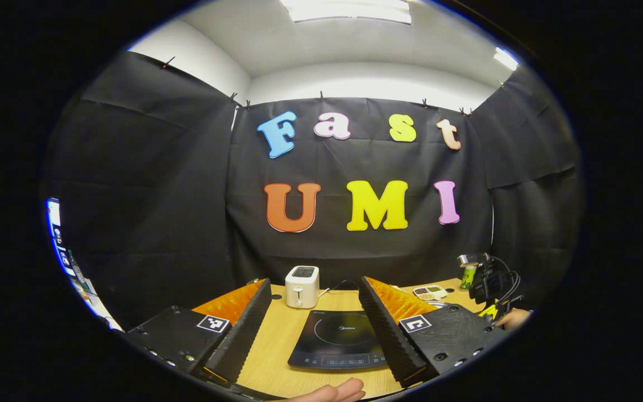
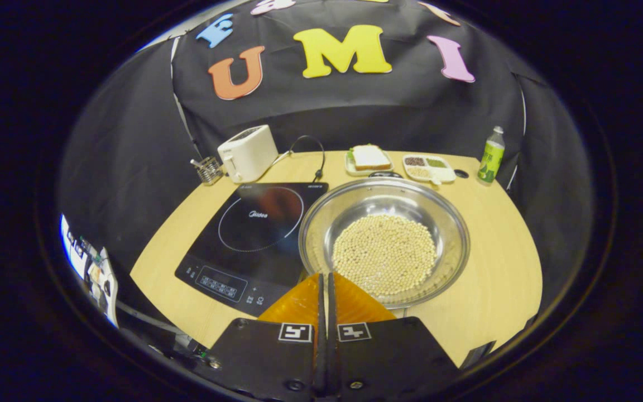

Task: First push the handle of the pot to place it horizontally, then grasp the pot with both hands and set it on the induction cooktop.

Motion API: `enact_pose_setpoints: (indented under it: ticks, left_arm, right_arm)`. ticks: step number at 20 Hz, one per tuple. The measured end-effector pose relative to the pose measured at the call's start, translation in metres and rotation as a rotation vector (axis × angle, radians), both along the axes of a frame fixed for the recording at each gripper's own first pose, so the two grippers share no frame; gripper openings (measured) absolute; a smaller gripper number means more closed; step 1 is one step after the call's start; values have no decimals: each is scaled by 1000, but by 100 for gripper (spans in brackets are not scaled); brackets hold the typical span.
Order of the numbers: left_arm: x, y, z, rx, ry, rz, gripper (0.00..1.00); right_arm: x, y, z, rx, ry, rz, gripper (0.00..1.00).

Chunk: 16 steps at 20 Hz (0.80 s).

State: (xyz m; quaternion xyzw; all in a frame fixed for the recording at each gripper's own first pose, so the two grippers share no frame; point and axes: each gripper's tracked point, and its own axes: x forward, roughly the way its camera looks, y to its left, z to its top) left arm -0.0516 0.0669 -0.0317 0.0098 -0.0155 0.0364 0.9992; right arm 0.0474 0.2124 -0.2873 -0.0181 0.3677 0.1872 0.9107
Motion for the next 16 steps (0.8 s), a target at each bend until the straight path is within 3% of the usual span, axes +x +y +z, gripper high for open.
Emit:
enact_pose_setpoints:
  ticks: [6, 7, 8, 9, 13, 14, 15, 16]
  left_arm:
    - [-1, 0, 1, -15, -6, -10, 95]
    - [-2, -1, 2, -13, -7, -12, 84]
    - [-2, -2, 1, -11, -6, -15, 95]
    - [-2, -2, 1, -10, -7, -16, 95]
    - [-3, -5, 2, -11, -9, -23, 95]
    - [-3, -6, 2, -13, -8, -25, 84]
    - [-3, -8, 1, -14, -5, -30, 95]
    - [-2, -8, 1, -16, -4, -33, 95]
  right_arm:
    - [-9, 2, -43, -31, 88, 19, 4]
    - [-8, -1, -47, -37, 89, 15, 4]
    - [-7, -5, -51, -44, 96, 12, 4]
    - [-6, -8, -54, -46, 109, 8, 7]
    - [-8, -9, -57, -19, 134, 16, 4]
    - [-9, -10, -58, -18, 134, 18, 0]
    - [-9, -11, -59, -17, 136, 19, 4]
    - [-11, -12, -61, -18, 141, 21, 1]
